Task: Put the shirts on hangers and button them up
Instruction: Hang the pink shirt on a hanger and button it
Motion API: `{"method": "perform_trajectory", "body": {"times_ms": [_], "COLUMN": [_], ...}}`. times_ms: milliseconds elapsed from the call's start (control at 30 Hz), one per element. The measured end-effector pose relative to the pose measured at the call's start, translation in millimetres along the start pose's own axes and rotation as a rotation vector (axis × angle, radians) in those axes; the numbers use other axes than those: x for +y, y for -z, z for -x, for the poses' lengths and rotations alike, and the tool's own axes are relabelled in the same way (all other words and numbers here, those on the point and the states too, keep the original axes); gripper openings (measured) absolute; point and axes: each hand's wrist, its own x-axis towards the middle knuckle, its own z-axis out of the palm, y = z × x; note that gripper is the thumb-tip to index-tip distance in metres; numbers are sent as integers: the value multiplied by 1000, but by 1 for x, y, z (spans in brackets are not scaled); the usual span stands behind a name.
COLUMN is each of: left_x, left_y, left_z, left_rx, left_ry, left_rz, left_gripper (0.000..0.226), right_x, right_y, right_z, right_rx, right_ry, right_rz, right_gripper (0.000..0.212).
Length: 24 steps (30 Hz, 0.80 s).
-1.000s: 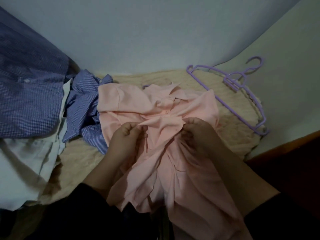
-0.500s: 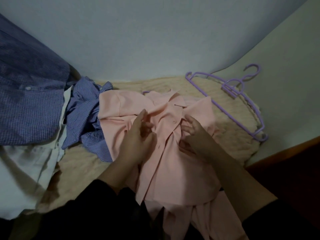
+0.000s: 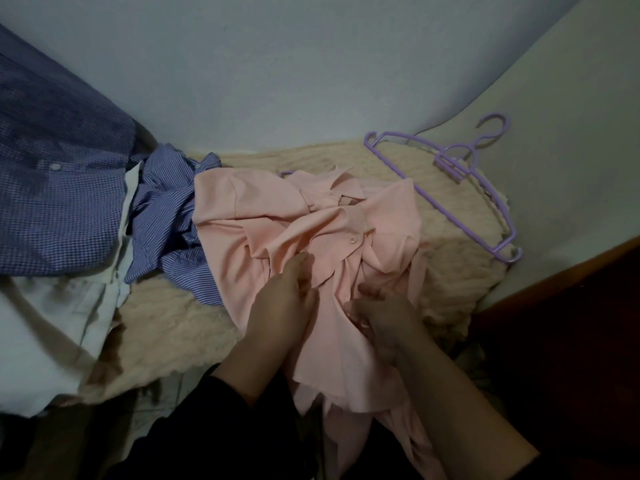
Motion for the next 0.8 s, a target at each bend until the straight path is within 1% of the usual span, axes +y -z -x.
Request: {"method": "perform_trajectory", "body": {"times_ms": [67,133,200,267,333,433,533,667,800], "left_x": [2,8,15,24,33,44,45,45,43], "left_y": [2,5,9,13,17,16,12,11,10], "left_z": [0,0,2,5,11,22,29,31,28], "left_rx": [22,59,96,105,71,-1,-43,-46,-22], "left_ry": [44,103,171,233,277,304,327,342,327], "left_rz": [27,149,275,418,567,693,726,752,719], "left_gripper": [56,51,45,41,40,42,43,41,39], "right_x": [1,-2,-5,-4,-4,-3,-4,-7,-11], "right_y": [-1,-2,-3,-6,-11,-15,-13,-9,-10], "right_z": [1,5,10,13,18,22,25,27,29], "right_rx": [-2,-3,16,59,82,56,33,-4,-10], "right_ry": [12,62,158,284,362,326,335,272,191], "right_rz": [-7,-16,14,126,258,252,257,109,8], "right_gripper": [36,30,26,23,19,27,16,22,21]}}
